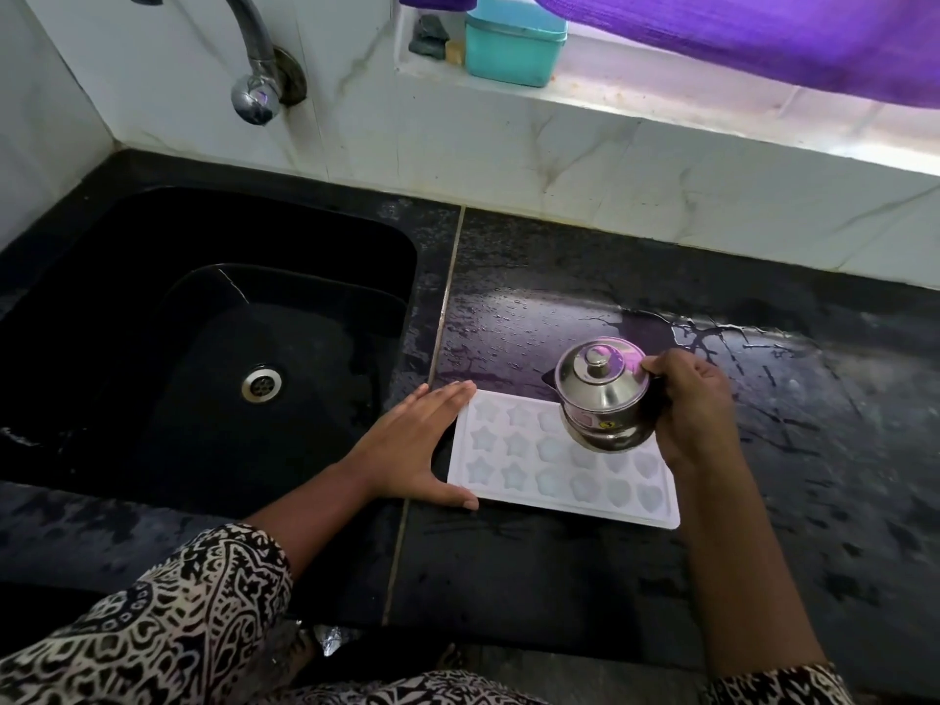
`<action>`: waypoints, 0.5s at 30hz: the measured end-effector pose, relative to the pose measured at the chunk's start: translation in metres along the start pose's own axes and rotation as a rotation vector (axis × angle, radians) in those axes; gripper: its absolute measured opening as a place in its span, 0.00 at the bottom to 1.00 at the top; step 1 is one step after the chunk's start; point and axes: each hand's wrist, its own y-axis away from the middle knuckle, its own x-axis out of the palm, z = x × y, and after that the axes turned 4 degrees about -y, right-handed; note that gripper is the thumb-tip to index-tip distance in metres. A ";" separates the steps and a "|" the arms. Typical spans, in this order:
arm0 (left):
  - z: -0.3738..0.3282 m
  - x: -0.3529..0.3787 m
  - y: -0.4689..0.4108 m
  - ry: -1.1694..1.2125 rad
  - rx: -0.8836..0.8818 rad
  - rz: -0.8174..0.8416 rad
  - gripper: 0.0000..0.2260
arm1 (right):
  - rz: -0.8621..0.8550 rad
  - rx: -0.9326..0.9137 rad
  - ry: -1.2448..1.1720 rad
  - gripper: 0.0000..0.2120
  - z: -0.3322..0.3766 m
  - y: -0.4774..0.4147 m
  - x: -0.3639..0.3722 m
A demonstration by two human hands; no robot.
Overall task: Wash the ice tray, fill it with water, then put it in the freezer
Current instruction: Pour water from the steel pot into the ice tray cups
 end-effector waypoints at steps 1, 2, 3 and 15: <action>0.000 0.000 0.000 0.000 0.000 0.001 0.57 | 0.006 -0.004 0.021 0.11 0.000 0.000 -0.002; 0.000 0.000 0.000 0.001 0.000 -0.001 0.57 | 0.009 -0.006 0.046 0.09 -0.001 0.000 -0.004; 0.000 0.000 0.000 0.001 0.001 -0.004 0.57 | 0.010 -0.003 0.074 0.09 -0.001 0.000 -0.006; 0.000 0.001 0.000 -0.008 -0.001 0.006 0.57 | 0.003 -0.055 0.240 0.14 0.005 0.004 -0.007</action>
